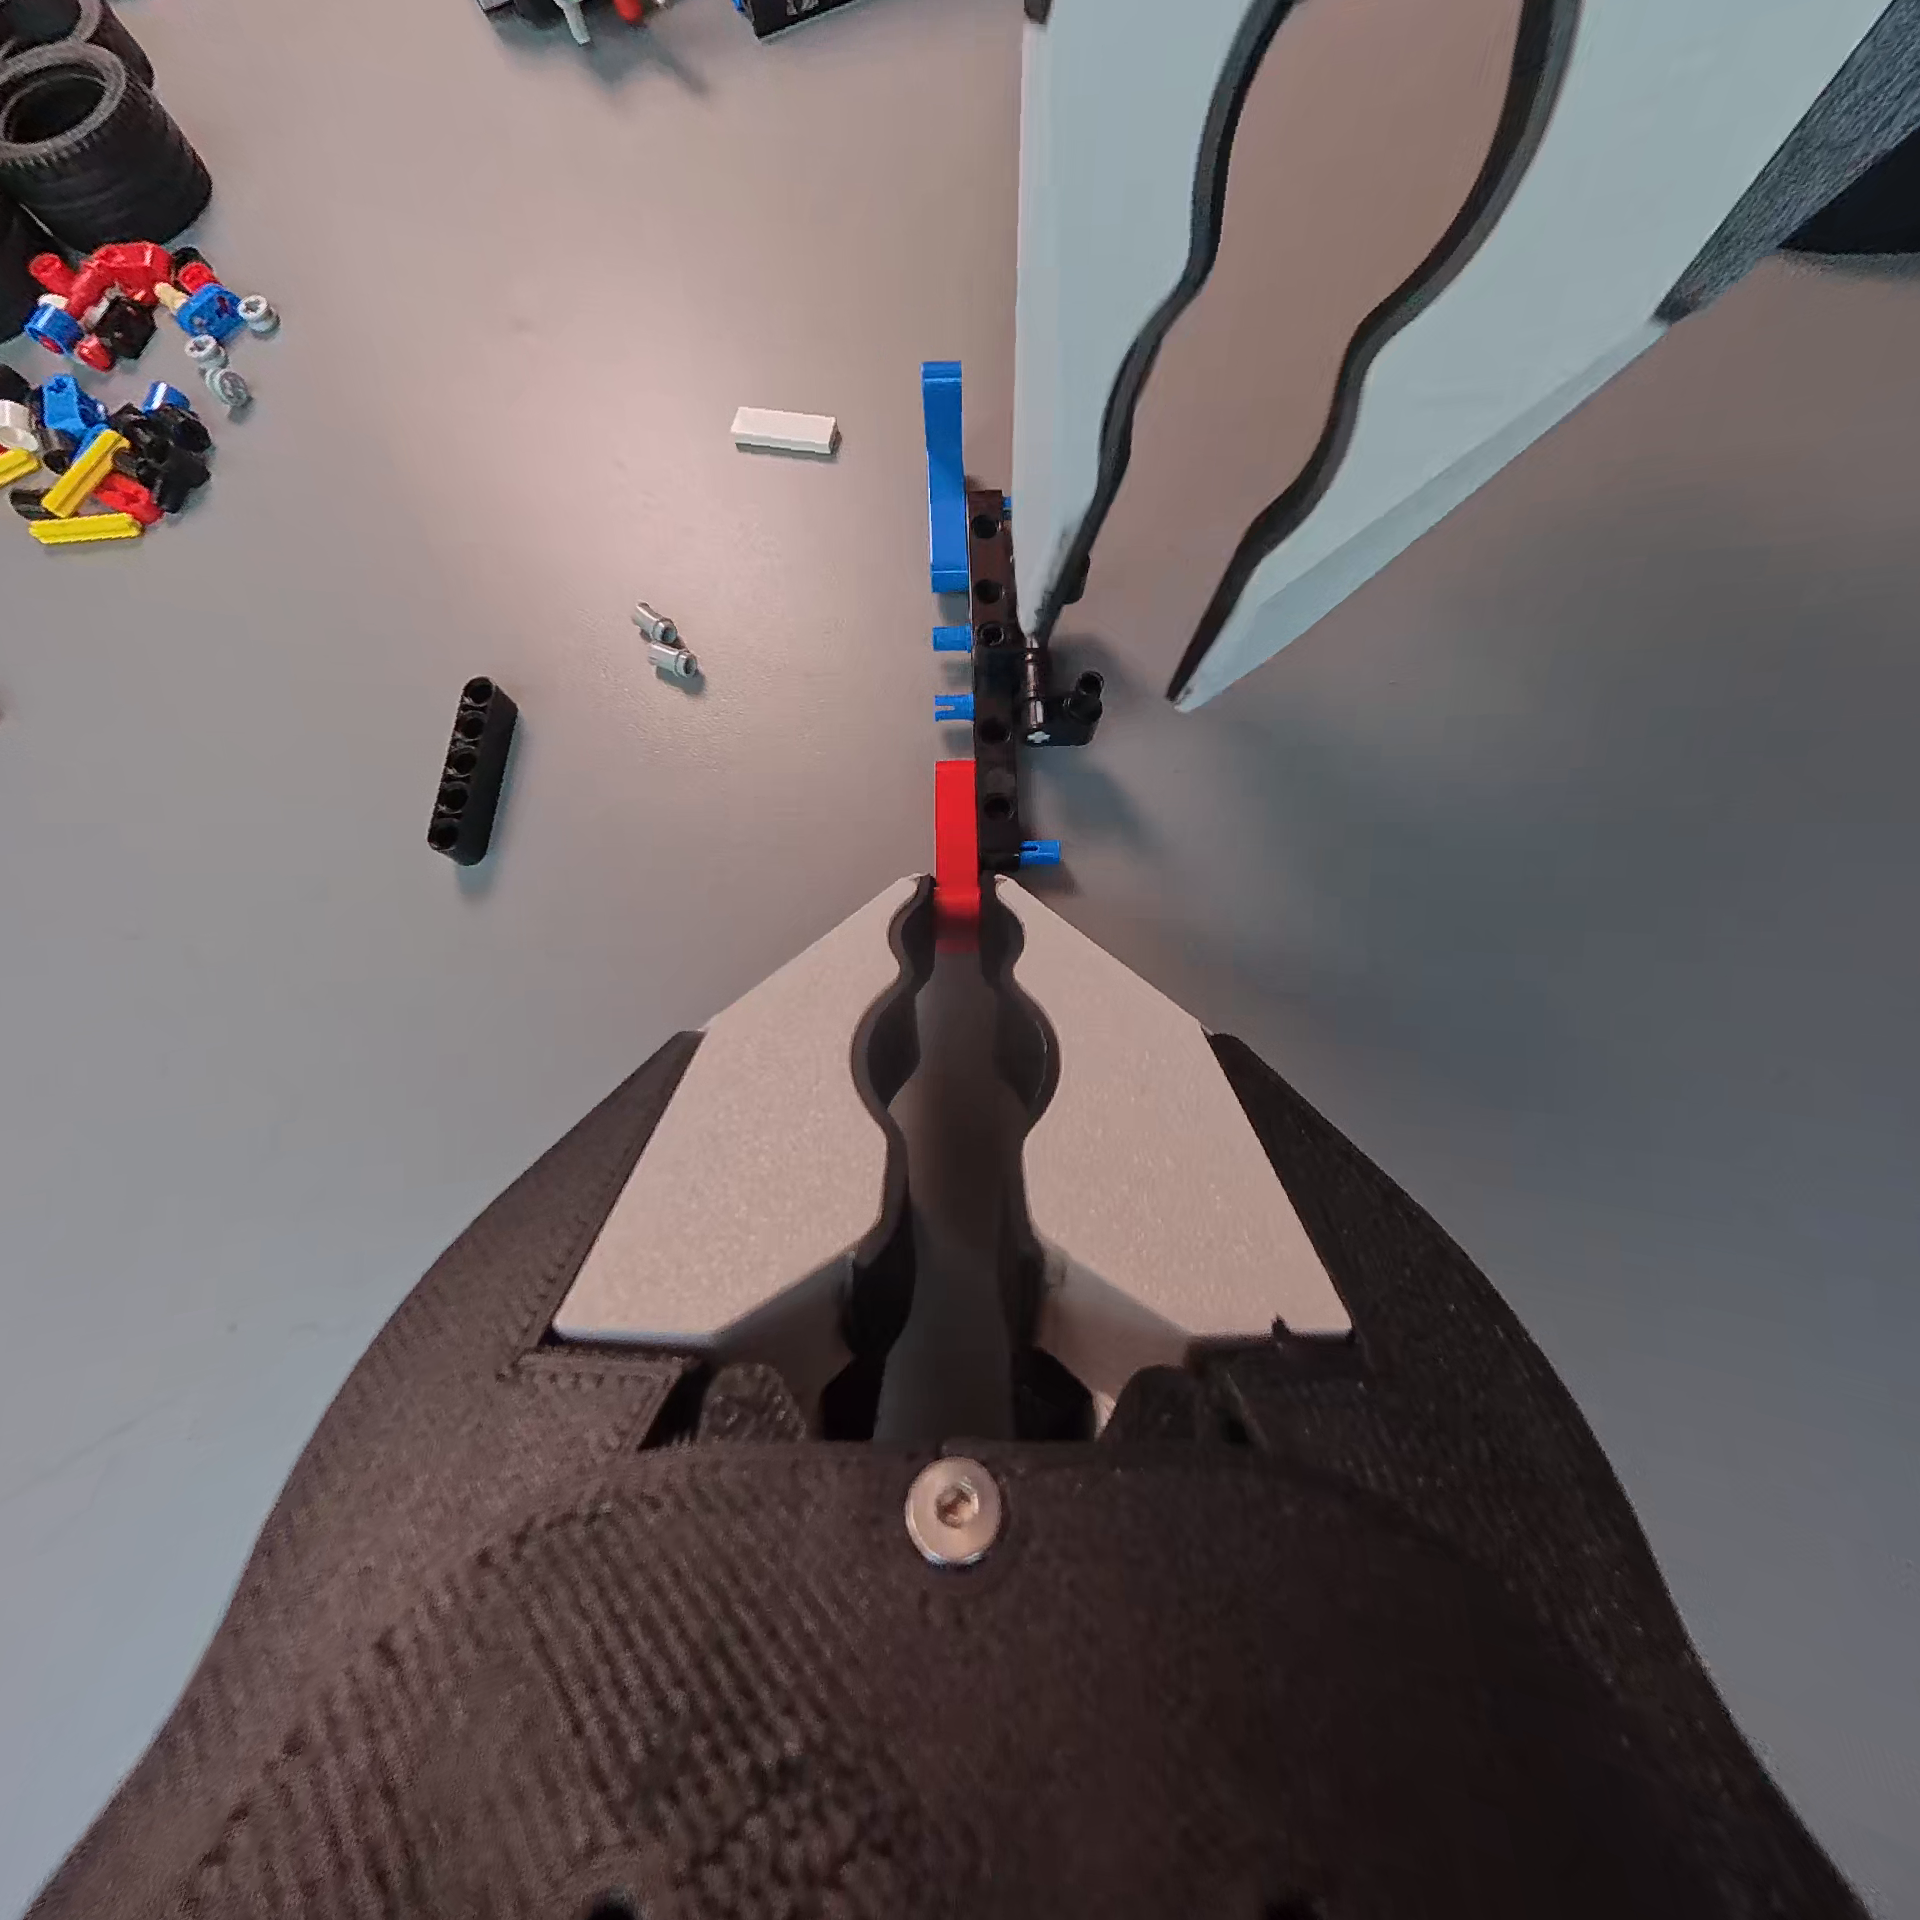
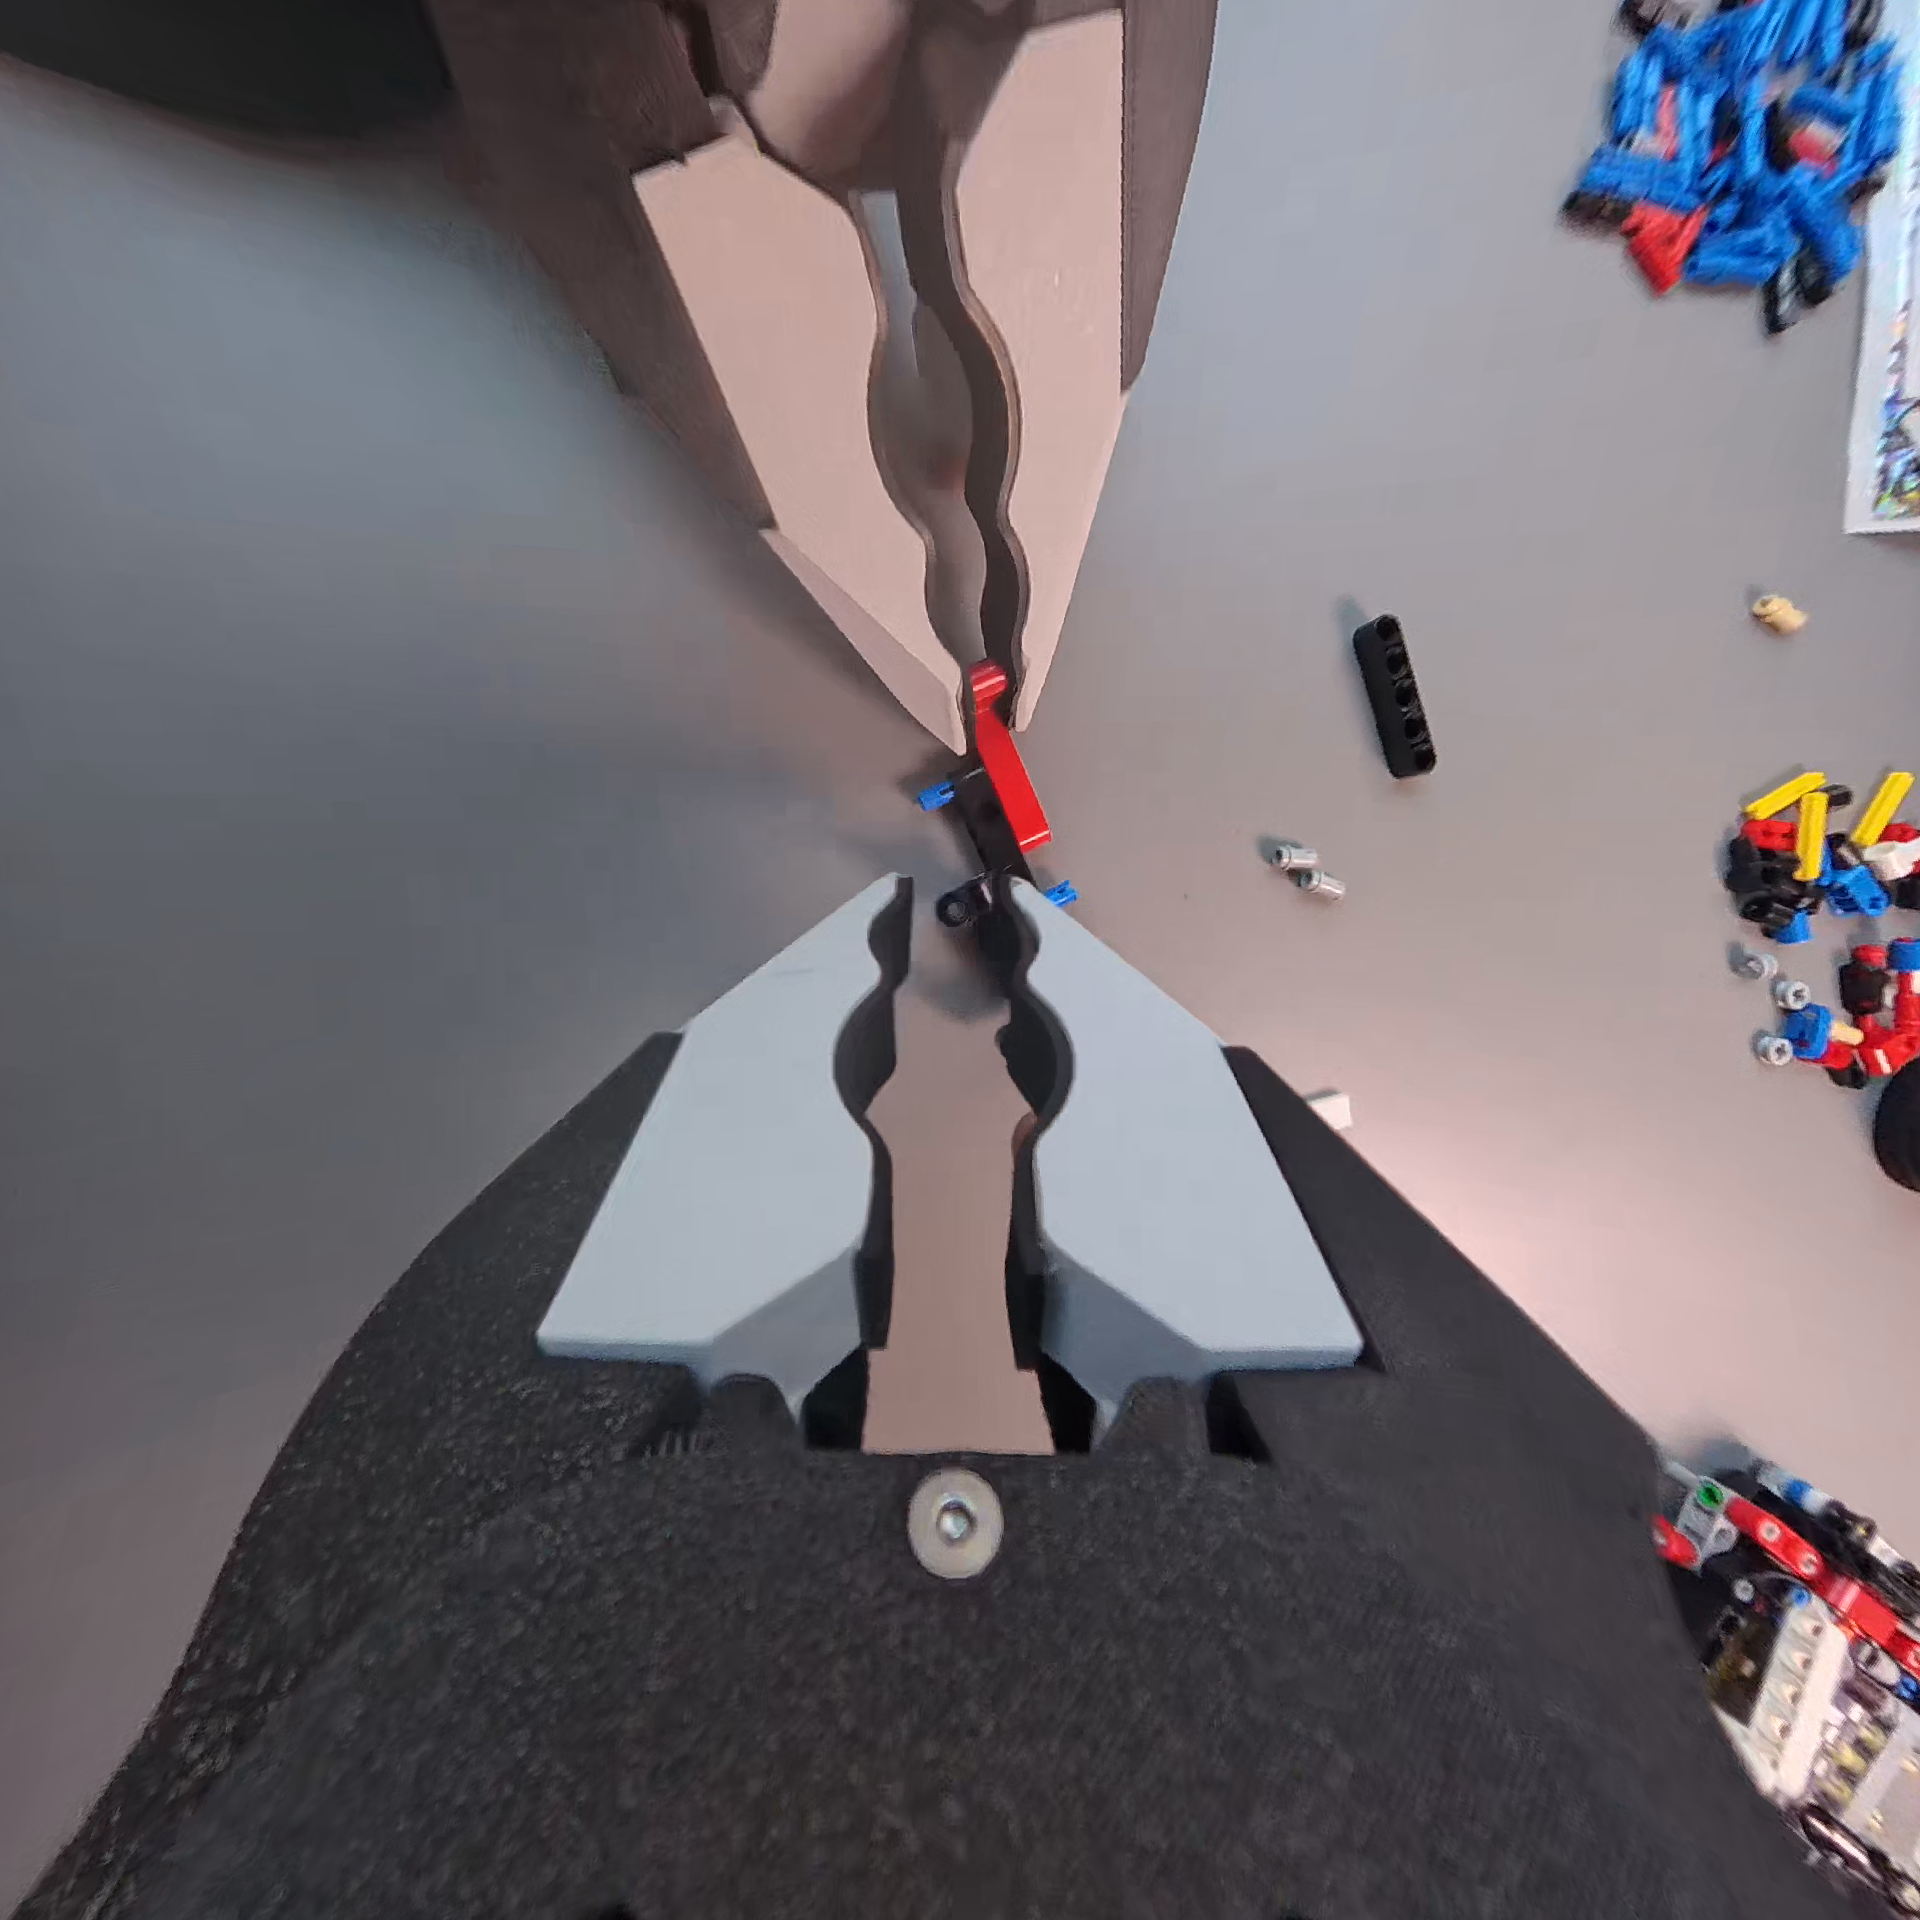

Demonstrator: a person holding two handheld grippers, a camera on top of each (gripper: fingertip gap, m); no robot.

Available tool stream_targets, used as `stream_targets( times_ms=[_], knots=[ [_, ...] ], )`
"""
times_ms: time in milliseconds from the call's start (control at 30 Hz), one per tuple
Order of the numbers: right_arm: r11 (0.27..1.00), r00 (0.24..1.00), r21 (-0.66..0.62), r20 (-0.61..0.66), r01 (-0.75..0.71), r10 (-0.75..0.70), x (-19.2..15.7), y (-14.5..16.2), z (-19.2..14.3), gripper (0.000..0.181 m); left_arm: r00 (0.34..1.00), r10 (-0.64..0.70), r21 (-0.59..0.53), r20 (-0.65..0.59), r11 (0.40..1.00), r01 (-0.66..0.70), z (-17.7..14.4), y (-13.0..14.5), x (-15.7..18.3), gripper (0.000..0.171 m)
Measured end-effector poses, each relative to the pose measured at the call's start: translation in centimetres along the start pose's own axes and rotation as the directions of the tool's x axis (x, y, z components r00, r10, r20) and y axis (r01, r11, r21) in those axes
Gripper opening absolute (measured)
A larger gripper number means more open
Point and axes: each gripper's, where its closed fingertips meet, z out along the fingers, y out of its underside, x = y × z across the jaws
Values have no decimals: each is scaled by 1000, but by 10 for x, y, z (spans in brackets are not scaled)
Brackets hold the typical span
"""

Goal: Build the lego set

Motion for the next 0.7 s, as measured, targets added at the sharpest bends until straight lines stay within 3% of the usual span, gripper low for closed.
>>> stream_targets(
  times_ms=[67,133,267,500,700],
  knots=[
    [998,999,63,-30,23,-21,0,-2,-9,30,1000,5,3,-21,1000,-4,0,0,2,6],
    [994,990,36,-103,102,-98,4,12,-9,38,999,18,8,-40,1000,-18,-1,0,3,6],
    [979,956,5,-218,204,-198,14,32,0,41,996,44,16,-75,999,-43,-2,1,5,7],
    [992,993,84,-81,92,-85,9,38,9,22,982,174,33,-76,985,-172,-4,5,4,9],
    [996,997,61,24,66,-67,5,35,8,20,981,138,59,-140,990,-131,-9,5,8,10]
  ],
)
